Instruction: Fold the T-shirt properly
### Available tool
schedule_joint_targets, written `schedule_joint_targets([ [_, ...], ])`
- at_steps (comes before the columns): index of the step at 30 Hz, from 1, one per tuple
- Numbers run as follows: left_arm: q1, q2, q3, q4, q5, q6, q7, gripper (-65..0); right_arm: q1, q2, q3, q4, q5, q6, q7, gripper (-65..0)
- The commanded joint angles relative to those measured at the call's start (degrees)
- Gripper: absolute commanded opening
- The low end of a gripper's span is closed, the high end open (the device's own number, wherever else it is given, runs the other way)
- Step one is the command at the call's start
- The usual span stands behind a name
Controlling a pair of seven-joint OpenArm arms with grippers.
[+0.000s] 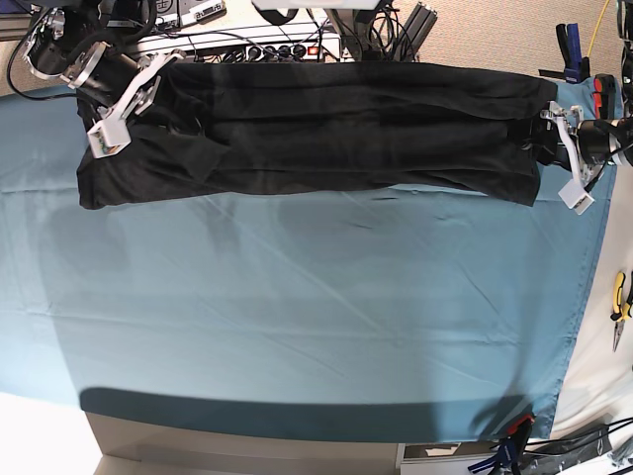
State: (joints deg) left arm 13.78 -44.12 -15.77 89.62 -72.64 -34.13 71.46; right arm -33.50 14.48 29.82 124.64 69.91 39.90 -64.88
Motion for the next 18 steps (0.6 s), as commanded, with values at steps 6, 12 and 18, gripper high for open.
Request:
schedule_joint_targets([
  [6, -0.4, -1.3, -0.5, 0.8, -1.0, -0.2, -1.0, -26.4, -0.2, -3.9, 0.2, 1.0, 1.6, 0.1, 2.3, -65.0],
  [12, -0.4, -1.0, -0.5, 0.8, -1.0, -0.2, -1.0, -26.4, -0.2, -5.3, 0.2, 1.0, 1.3, 0.1, 1.5, -65.0],
  [18, -0.4, 0.4, -0.5, 0.8, -1.0, -0.2, -0.9, -26.4, -0.2, -5.3, 0.2, 1.0, -3.2, 0.1, 1.5, -53.1],
])
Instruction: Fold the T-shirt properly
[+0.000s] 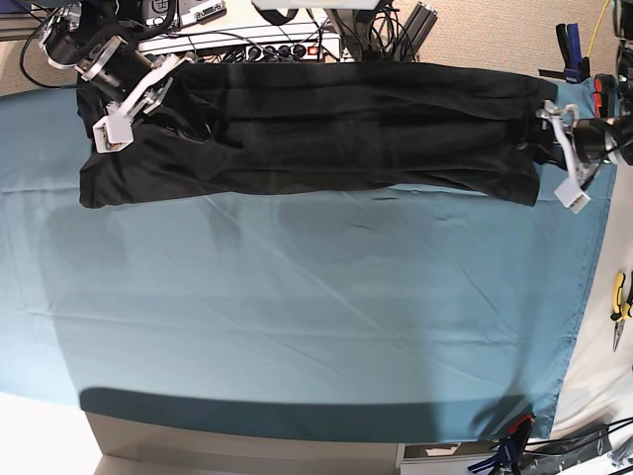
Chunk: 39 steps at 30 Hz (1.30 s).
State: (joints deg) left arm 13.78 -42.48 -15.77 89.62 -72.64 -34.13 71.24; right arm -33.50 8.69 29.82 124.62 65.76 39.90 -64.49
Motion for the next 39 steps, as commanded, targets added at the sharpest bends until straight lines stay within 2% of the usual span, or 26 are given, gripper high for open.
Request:
schedule_joint_targets([
  [1, -0.4, -1.2, -0.5, 0.8, -1.0, -0.2, -0.7, -26.4, -0.2, 0.5, 0.2, 1.1, 0.3, 0.1, 1.2, -45.4],
  [3, -0.4, -1.2, -0.5, 0.8, -1.0, -0.2, -0.6, -26.4, -0.1, 0.5, 0.2, 1.1, -1.4, 0.1, 2.0, -34.9],
  [4, -0.4, -1.2, -0.5, 0.8, -1.0, -0.2, -0.6, -26.4, -0.1, 0.5, 0.2, 1.1, -2.0, 0.1, 2.4, -33.6],
  [9, -0.4, -1.2, -0.5, 0.8, -0.4, -0.2, -0.6, -26.4, 0.6, 0.5, 0.3, 1.1, -3.0, 0.1, 3.6, -33.6],
  [13, -0.4, -1.2, -0.5, 0.8, -0.4, -0.2, -0.6, -26.4, 2.8, -0.1, 1.8, 1.1, -7.5, 0.1, 6.6, -33.6],
  [19, -0.4, -1.2, -0.5, 0.8, 0.0, -0.2, -0.5, -26.4, 9.6, -2.8, 12.0, 1.1, -12.1, 0.1, 7.6, -33.6],
  [26, -0.4, -1.2, -0.5, 0.8, 4.2, 1.6, -1.3, -26.4, 12.7, -3.0, 25.7, 1.1, -12.9, 0.1, 9.0, -33.6],
  [32, -0.4, -1.2, -0.5, 0.8, 5.6, 3.1, -2.3, -26.7, 12.7, -3.0, 32.0, 1.1, -12.9, 0.1, 9.0, -33.6],
  [36, -0.4, -1.2, -0.5, 0.7, 5.6, 3.1, -2.3, -35.2, 12.7, -3.0, 32.1, 1.1, -14.4, 0.1, 9.0, -33.6],
  [39, -0.4, -1.2, -0.5, 0.8, 5.6, 3.1, -2.3, -38.8, 12.7, -3.0, 32.1, 1.1, -15.1, 0.1, 9.0, -33.6],
])
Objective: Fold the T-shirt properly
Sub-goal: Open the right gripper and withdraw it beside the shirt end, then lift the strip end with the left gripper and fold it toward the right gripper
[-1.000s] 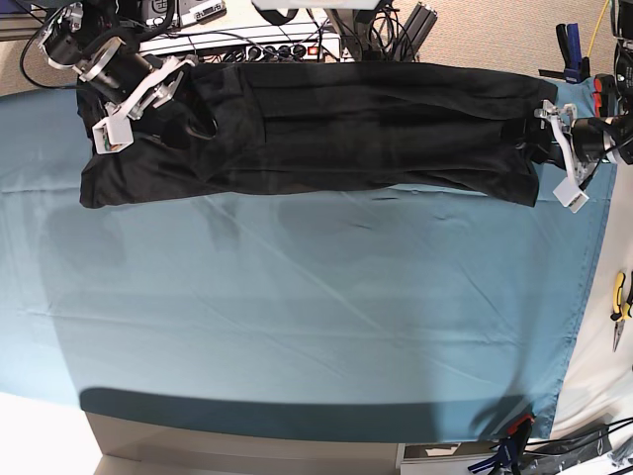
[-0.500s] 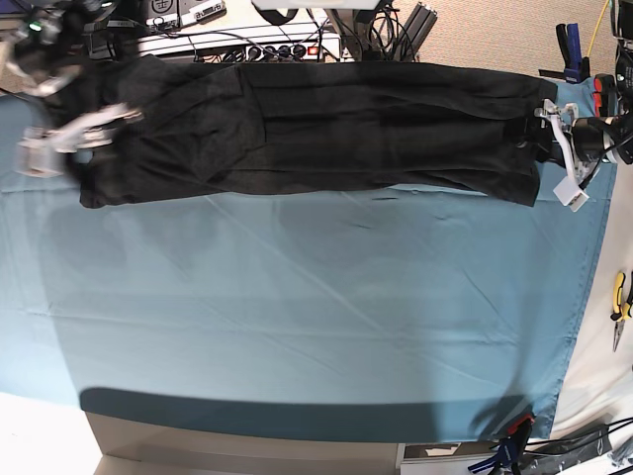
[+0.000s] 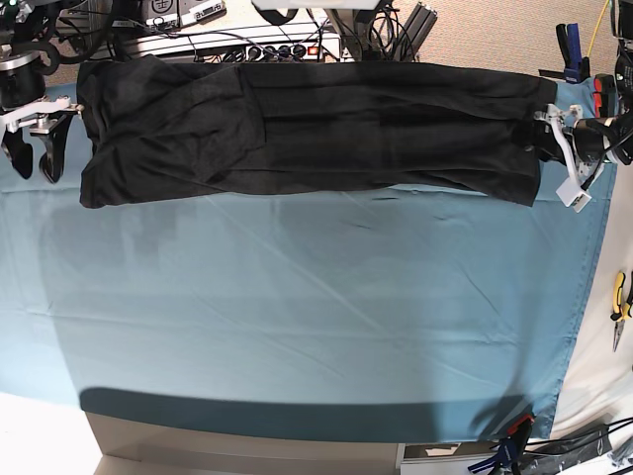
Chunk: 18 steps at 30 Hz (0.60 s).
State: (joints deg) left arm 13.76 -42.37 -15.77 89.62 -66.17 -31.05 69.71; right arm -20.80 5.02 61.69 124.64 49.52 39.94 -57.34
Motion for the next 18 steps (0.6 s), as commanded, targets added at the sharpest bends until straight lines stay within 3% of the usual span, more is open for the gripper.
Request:
schedule_joint_targets([
  [1, -0.4, -1.3, -0.5, 0.7, -0.9, 0.0, -0.8, -40.0, 0.0, 0.7, 0.2, 1.0, 0.8, 0.1, 1.8, -33.6],
  [3, -0.4, -1.3, -0.5, 0.7, -0.9, 0.0, -0.8, -45.4, 0.0, 0.7, 0.2, 1.0, 0.3, 0.1, 1.9, -33.6],
  [6, -0.4, -1.3, -0.5, 0.7, -0.6, -0.3, -1.6, -65.0, 0.0, 0.7, 0.2, 1.0, -0.5, 0.1, 1.9, -33.6],
  [13, -0.4, -1.3, -0.5, 0.7, 1.9, 0.0, -2.6, -65.0, -0.9, 0.7, 0.2, 1.0, -3.5, 0.1, 1.9, -33.6],
  [16, -0.5, -1.3, -0.5, 0.8, -2.3, -0.2, -2.1, -65.0, -1.2, 0.7, 0.2, 1.0, -5.3, 0.1, 2.0, -33.6],
  [18, -0.6, -1.3, -0.5, 1.5, -6.7, -2.6, -0.2, -65.0, -1.1, 0.7, 0.2, 1.0, -6.3, -0.4, 2.2, -33.6],
])
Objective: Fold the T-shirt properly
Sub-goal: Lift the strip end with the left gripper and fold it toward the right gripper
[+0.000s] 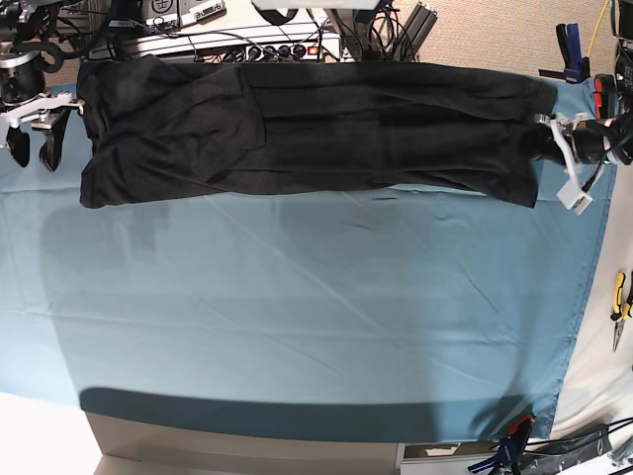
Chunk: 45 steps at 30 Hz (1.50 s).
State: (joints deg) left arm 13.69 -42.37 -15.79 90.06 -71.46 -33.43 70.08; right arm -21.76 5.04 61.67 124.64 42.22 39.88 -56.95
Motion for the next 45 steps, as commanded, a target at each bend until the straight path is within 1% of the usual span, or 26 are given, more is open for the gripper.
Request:
schedule_joint_targets([
  [1, -0.5, -1.3, -0.5, 1.7, -3.8, -1.3, 0.7, -65.0, -0.2, 0.7, 0.3, 1.0, 0.5, -0.9, 1.8, -33.6],
  [3, -0.5, -1.3, -0.5, 3.3, -7.6, -3.0, 3.1, -65.0, -0.2, 0.7, 0.3, 1.0, -0.1, -1.2, 1.9, -33.6],
  [5, -0.3, -1.3, -0.5, 5.5, -9.4, -3.7, 3.7, -65.0, -0.2, 0.7, 0.3, 1.0, -0.1, -1.2, 1.9, -33.6],
  [11, 0.3, -1.3, -0.5, 17.7, -9.4, -3.8, 3.6, -65.0, -0.2, 0.7, 0.3, 1.0, 0.0, -1.2, 1.9, -33.6],
  [13, 0.7, -1.3, -0.5, 23.1, -7.9, -4.2, 2.4, -65.0, -0.2, 0.7, 0.3, 1.0, 0.0, -1.2, 1.9, -33.6],
  [15, 1.3, -1.2, -0.5, 28.3, -4.9, -4.1, 0.4, -65.0, -0.2, 0.7, 0.3, 1.0, 0.0, -1.2, 1.9, -33.6],
  [19, 3.0, -0.4, -0.5, 35.8, 1.0, -3.2, -4.3, -65.0, -0.2, 0.7, 0.3, 1.0, 0.0, -1.2, 1.9, -33.6],
  [20, 3.1, 0.3, -0.5, 36.7, 2.0, -2.4, -5.0, -65.0, -0.2, 0.7, 0.3, 1.0, 0.0, -1.2, 1.9, -33.6],
  [24, 3.3, 4.0, -0.5, 37.4, 4.2, -2.4, -7.1, -65.0, -0.2, 0.6, 0.3, 1.0, 0.0, -1.2, 1.9, -33.6],
  [32, 3.3, 12.8, -0.2, 37.4, 4.5, -2.4, -7.6, -65.0, -0.2, 0.7, 0.2, 0.9, 0.0, -1.2, 1.9, -33.6],
  [34, 3.3, 13.9, 1.7, 37.3, 5.7, -2.4, -8.2, -65.0, -0.2, 0.7, 0.3, 0.9, 0.0, -1.2, 1.9, -33.6],
  [37, 3.3, 15.0, 7.6, 37.3, 9.6, -2.4, -10.2, -65.0, -0.2, 0.7, 0.2, 0.9, 0.0, -1.2, 1.9, -33.6],
  [38, 3.2, 15.3, 9.9, 37.3, 11.0, -2.3, -11.0, -65.0, -0.2, 0.7, 0.2, 0.9, 0.0, -1.2, 1.9, -33.6],
  [40, 2.6, 16.2, 14.0, 37.3, 14.6, -1.0, -12.2, -65.0, -0.2, 0.7, 0.2, 0.9, 0.0, -1.2, 1.9, -33.6],
  [42, 1.6, 17.3, 17.5, 36.9, 18.4, -0.9, -14.1, -65.0, -0.2, 0.7, 0.2, 0.9, 0.2, -1.2, 1.9, -33.6],
  [45, -0.8, 19.0, 21.6, 34.6, 22.1, -0.9, -15.5, -65.0, -0.3, 0.7, 0.2, 0.9, 0.2, -1.2, 1.9, -33.6],
])
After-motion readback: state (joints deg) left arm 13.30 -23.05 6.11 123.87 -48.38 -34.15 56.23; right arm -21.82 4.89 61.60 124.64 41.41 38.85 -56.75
